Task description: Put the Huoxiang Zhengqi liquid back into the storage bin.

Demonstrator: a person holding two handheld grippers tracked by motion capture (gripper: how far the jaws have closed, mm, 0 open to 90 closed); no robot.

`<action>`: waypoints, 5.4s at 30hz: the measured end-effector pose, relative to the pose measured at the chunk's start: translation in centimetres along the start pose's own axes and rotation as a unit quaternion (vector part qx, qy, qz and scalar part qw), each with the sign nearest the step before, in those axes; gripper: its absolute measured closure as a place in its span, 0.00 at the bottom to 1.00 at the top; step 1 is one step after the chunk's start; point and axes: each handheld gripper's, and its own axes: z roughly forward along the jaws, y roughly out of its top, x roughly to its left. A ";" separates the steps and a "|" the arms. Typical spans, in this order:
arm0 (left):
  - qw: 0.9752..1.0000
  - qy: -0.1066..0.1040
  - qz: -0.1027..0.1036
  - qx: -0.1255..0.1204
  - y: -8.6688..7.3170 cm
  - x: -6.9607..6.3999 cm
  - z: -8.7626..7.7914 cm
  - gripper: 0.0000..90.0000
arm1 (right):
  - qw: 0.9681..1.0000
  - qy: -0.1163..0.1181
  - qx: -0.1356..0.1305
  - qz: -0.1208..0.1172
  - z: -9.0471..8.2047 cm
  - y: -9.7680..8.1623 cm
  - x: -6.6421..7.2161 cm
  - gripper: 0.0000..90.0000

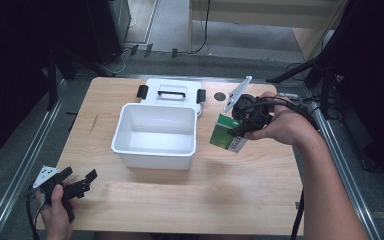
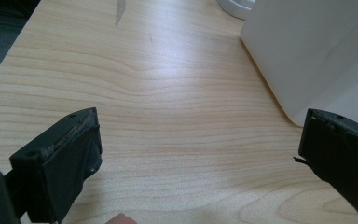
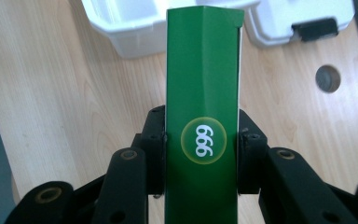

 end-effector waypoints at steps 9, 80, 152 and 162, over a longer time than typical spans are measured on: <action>1.000 0.000 0.001 0.001 0.0 0.0 0.0 0.00 | 1.000 -0.006 -0.014 -0.019 -2.1 3.1 0.0 0.72; 1.000 -0.004 -0.005 0.000 0.0 0.1 0.0 0.00 | 0.986 0.066 -0.041 -0.146 8.2 11.6 0.9 0.72; 1.000 -0.003 -0.004 0.002 0.0 0.1 0.1 0.00 | 0.990 0.046 -0.102 0.084 9.0 9.5 0.3 0.30; 1.000 -0.002 -0.003 0.001 0.0 0.1 0.1 0.00 | 0.971 -0.008 -0.149 0.187 8.1 5.6 -0.7 0.28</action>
